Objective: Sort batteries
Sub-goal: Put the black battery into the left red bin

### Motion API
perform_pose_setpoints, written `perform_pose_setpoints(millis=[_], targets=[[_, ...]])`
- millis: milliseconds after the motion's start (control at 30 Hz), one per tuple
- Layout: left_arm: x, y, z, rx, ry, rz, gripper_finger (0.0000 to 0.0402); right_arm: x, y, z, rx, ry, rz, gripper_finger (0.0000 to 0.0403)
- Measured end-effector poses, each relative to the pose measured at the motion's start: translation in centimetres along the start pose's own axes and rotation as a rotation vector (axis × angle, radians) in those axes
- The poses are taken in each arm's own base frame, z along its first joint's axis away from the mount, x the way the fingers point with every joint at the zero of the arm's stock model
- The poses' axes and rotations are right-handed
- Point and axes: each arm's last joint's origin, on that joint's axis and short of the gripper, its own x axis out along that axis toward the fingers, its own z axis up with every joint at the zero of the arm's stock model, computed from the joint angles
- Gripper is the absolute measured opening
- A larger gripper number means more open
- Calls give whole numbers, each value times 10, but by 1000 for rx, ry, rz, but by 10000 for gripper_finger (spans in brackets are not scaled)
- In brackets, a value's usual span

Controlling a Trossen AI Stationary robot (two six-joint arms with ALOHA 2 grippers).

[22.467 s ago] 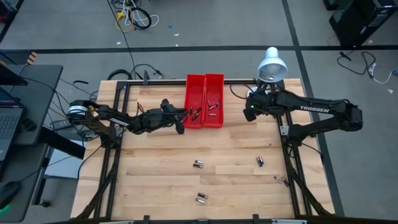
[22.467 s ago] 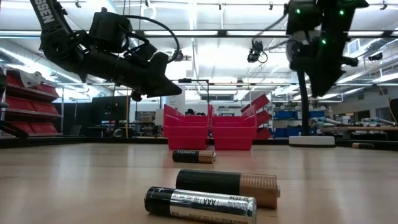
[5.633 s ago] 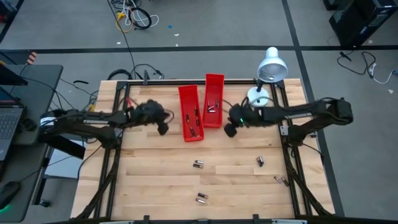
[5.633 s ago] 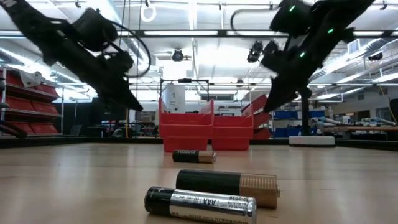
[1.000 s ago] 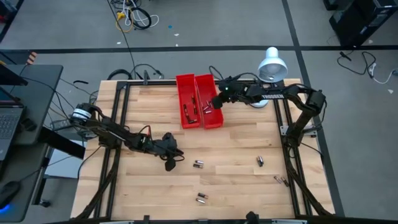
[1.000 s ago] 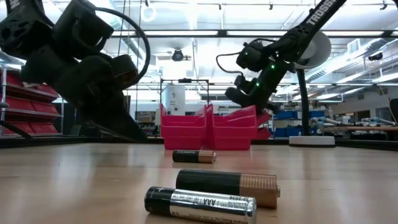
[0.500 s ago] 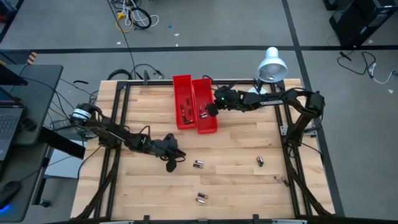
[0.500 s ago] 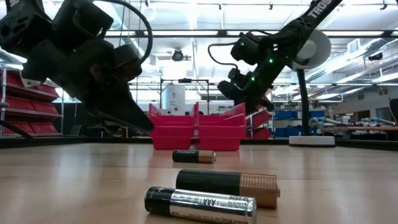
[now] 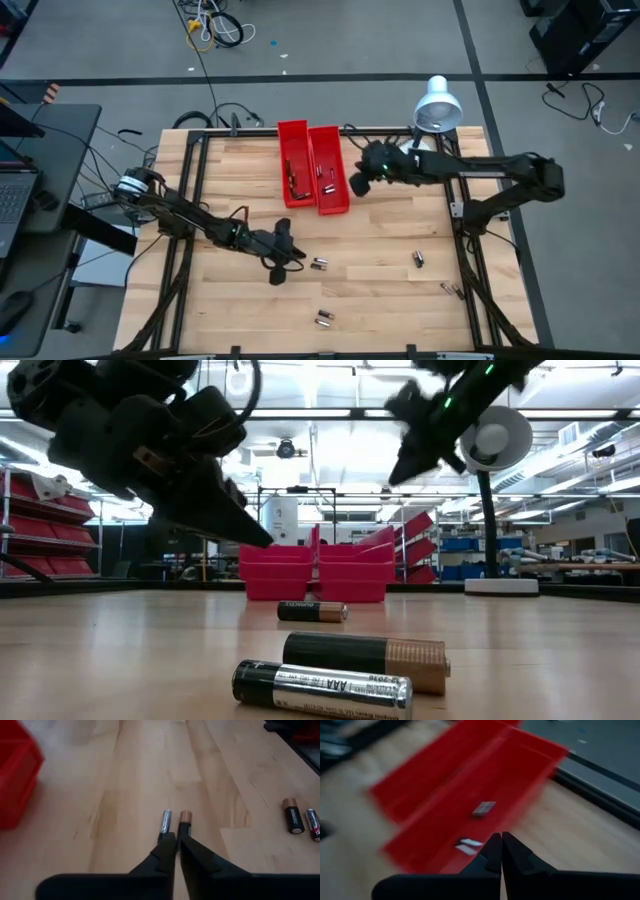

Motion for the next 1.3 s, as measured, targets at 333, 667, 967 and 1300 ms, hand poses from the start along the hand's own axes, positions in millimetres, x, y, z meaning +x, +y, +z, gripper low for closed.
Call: perform_pose_setpoints(millis=[333, 667, 967, 1300], targets=[[44, -14, -6, 82, 85, -97, 160, -51, 53, -47, -113, -14, 60, 1], [61, -11, -11, 70, 127, -56, 178, -69, 74, -96, -83, -36, 88, 1], [59, -12, -8, 64, 120, -49, 162, -82, 85, -107, -82, -57, 151, 1], [58, -12, 7, 39, -27, 8, 223, -83, 83, -137, -20, -13, 170, 0]])
